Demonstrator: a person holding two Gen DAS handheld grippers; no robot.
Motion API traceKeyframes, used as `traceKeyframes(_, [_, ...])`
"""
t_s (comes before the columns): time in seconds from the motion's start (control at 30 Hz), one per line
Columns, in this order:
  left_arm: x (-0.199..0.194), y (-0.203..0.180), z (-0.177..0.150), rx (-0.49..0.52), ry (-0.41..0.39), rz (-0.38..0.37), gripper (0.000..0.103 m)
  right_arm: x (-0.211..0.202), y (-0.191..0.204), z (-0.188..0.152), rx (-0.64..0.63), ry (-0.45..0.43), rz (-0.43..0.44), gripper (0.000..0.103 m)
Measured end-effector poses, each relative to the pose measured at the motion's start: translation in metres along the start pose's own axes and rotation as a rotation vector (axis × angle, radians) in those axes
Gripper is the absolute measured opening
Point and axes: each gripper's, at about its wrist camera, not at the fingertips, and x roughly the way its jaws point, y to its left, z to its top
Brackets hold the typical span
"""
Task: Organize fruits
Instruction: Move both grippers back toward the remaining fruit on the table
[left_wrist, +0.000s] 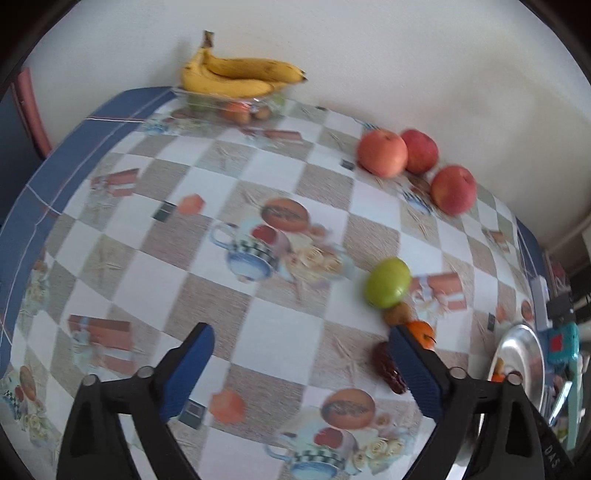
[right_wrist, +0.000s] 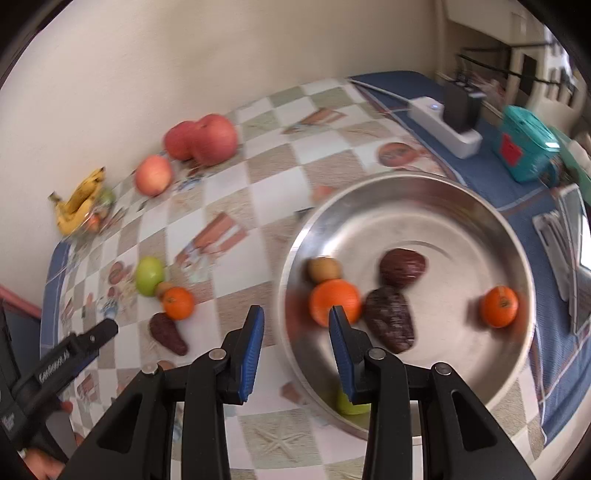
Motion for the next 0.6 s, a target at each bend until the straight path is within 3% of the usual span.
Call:
traceKeyframes(0.27, [-0.001,0.023,0.006,-0.066,-0.02,0.032,0.103,0.008,0.049,-0.009,-0.135,0.01,0.075,0.038])
traceKeyframes(0.4, [0.008,0.022,0.002,-0.058,0.009,0.051,0.103,0.017,0.063,-0.013,-0.181,0.017,0.07,0.07])
traceKeyframes(0.5, [0.015,0.018,0.0,-0.046,0.024,0.063,0.103,0.029,0.068,-0.016,-0.201,0.043,0.068,0.073])
traceKeyframes(0.57, [0.019,0.017,-0.002,-0.042,0.031,0.071,0.103,0.036,0.069,-0.018,-0.211,0.061,0.065,0.08])
traceKeyframes(0.6, [0.02,0.016,-0.003,-0.043,0.031,0.074,0.103,0.039,0.069,-0.019,-0.215,0.066,0.062,0.089])
